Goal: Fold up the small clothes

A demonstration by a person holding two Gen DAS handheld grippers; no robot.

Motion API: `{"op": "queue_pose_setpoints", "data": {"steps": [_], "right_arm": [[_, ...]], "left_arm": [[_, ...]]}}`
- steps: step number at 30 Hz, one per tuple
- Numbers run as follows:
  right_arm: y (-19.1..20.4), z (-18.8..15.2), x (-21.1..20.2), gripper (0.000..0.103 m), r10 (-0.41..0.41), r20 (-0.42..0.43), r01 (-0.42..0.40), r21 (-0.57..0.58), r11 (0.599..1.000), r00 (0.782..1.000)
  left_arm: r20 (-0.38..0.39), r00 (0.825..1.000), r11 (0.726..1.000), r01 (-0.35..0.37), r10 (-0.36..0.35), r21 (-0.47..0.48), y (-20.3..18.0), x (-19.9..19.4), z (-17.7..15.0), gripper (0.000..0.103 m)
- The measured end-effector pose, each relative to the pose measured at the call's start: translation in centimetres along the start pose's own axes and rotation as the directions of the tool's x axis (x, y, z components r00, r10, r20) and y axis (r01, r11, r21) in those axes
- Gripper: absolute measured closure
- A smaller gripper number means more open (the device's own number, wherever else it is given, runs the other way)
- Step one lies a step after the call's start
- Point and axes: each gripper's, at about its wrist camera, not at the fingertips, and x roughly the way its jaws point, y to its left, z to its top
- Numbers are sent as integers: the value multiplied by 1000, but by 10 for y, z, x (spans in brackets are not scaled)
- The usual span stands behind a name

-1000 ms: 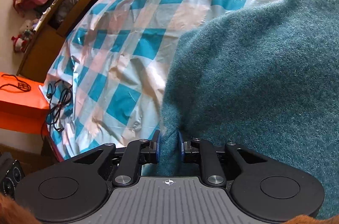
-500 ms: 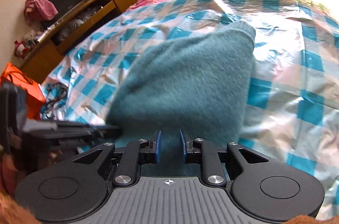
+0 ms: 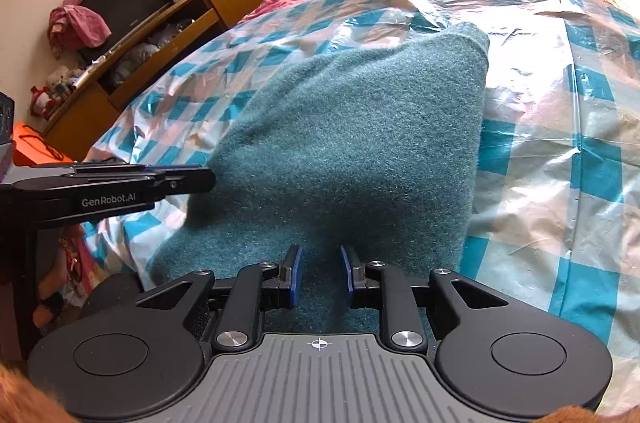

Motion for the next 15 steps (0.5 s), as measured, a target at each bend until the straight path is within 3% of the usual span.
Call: {"op": "queue_pose_setpoints", "data": {"steps": [3, 6, 9, 11, 15], "right_arm": [[-5, 6, -11, 80, 18, 40, -20, 32, 999, 999], [-11, 15, -24, 80, -24, 117, 19, 45, 999, 993], [-24, 19, -19, 76, -69, 124, 61, 65, 996, 990], [-31, 17, -9, 78, -75, 116, 68, 58, 996, 990], [-31, 10, -1, 78, -87, 119, 81, 54, 995, 989]], "left_arm": [[54, 998, 1000, 27, -27, -3, -8, 4, 17, 86], [75, 996, 998, 52, -53, 18, -17, 27, 33, 85], [30, 1000, 1000, -1, 0, 16, -12, 59, 34, 85], [-5, 1000, 999, 17, -18, -27, 3, 73, 26, 80], [4, 1000, 999, 13, -13, -41, 10, 70, 16, 80]]}}
